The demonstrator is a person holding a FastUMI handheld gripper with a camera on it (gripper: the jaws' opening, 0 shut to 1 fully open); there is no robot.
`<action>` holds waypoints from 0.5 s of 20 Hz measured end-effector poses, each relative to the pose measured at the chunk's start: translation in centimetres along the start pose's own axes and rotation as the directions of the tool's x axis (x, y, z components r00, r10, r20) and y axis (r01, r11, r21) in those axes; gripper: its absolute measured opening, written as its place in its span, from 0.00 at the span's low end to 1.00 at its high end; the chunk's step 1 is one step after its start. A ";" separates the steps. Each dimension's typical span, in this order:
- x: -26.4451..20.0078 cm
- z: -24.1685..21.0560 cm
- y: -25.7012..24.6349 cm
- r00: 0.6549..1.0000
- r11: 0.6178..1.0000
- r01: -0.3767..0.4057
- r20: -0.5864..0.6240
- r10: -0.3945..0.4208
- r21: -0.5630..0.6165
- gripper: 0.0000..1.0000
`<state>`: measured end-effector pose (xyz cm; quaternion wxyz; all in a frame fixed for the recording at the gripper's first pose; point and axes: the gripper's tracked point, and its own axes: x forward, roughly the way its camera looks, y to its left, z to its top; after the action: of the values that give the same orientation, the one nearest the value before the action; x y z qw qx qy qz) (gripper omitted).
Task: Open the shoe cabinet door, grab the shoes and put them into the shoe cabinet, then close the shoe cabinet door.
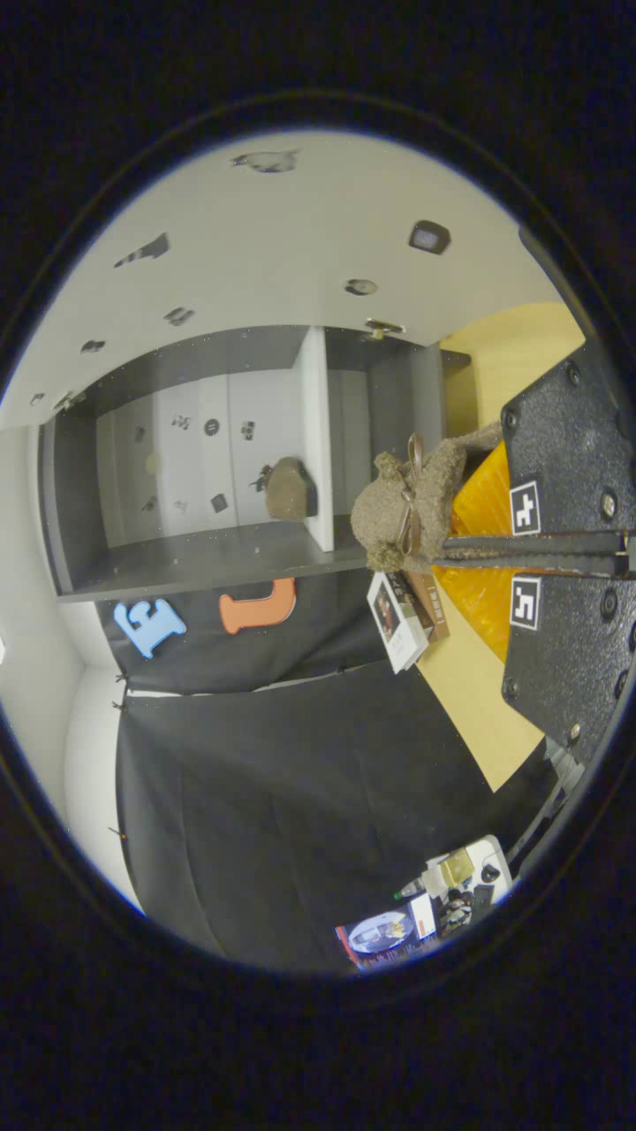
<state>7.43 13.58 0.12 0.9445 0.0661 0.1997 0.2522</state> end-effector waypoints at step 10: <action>-2.6 16.7 -1.6 0.977 0.981 0.131 0.185 -0.103 -0.141 0.04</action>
<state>12.95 10.48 15.82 0.9741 0.0039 0.0985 0.2037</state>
